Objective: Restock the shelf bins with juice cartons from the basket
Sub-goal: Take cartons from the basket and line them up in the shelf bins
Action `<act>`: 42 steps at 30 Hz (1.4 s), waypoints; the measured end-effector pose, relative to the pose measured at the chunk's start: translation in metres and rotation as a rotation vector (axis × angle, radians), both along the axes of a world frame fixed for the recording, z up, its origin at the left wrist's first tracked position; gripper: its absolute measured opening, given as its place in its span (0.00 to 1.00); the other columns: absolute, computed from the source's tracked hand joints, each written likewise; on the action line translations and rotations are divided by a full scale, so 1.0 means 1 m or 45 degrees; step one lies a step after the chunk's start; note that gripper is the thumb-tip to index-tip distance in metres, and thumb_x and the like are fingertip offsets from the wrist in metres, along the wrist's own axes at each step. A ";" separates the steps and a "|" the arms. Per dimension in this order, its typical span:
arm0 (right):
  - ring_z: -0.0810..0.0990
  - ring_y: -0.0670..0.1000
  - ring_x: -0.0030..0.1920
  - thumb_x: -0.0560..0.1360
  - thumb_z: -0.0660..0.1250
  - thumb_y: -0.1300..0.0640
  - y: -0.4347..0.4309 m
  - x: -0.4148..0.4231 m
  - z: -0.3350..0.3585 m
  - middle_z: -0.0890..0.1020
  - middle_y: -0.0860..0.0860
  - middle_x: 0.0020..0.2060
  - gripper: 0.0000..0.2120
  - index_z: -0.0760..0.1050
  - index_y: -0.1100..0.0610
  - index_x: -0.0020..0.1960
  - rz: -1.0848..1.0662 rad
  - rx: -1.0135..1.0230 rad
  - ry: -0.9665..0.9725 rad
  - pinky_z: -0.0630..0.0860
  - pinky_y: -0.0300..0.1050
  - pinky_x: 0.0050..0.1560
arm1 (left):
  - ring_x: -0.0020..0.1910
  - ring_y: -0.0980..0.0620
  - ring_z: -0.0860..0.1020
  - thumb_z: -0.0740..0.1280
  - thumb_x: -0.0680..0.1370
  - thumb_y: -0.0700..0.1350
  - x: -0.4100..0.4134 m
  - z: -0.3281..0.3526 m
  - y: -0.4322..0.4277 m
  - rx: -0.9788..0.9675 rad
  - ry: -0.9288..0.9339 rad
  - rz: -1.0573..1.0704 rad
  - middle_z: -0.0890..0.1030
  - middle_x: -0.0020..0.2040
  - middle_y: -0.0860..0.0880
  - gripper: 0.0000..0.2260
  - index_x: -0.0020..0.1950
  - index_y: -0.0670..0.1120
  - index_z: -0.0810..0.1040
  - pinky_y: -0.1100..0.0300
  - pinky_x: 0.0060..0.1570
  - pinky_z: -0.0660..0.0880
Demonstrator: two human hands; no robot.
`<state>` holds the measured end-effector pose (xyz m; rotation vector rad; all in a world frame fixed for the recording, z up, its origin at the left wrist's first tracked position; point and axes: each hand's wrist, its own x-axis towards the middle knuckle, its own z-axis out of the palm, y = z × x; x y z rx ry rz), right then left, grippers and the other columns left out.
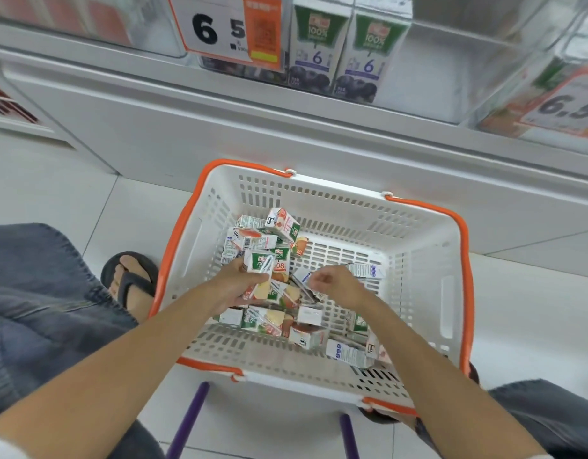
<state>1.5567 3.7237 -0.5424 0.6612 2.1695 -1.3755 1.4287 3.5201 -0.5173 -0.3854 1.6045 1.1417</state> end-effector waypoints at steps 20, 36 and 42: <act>0.45 0.56 0.79 0.72 0.71 0.62 0.033 0.048 -0.060 0.49 0.48 0.79 0.40 0.58 0.45 0.77 0.588 0.605 -0.354 0.52 0.57 0.77 | 0.59 0.46 0.79 0.75 0.71 0.36 0.018 -0.010 -0.001 0.007 0.005 -0.095 0.75 0.67 0.45 0.35 0.74 0.48 0.65 0.52 0.47 0.82; 0.74 0.41 0.58 0.70 0.75 0.44 0.048 -0.026 0.094 0.78 0.40 0.62 0.25 0.76 0.47 0.65 0.365 0.026 0.000 0.67 0.36 0.57 | 0.62 0.50 0.75 0.76 0.64 0.59 0.010 0.039 0.032 0.166 0.141 -0.226 0.71 0.70 0.47 0.48 0.77 0.50 0.56 0.54 0.54 0.78; 0.80 0.48 0.44 0.69 0.75 0.64 0.037 -0.027 0.185 0.80 0.51 0.48 0.20 0.75 0.57 0.58 0.039 0.017 0.389 0.78 0.45 0.50 | 0.51 0.50 0.81 0.75 0.68 0.53 0.015 0.113 0.062 0.484 0.099 -0.375 0.80 0.56 0.41 0.40 0.75 0.46 0.62 0.45 0.64 0.74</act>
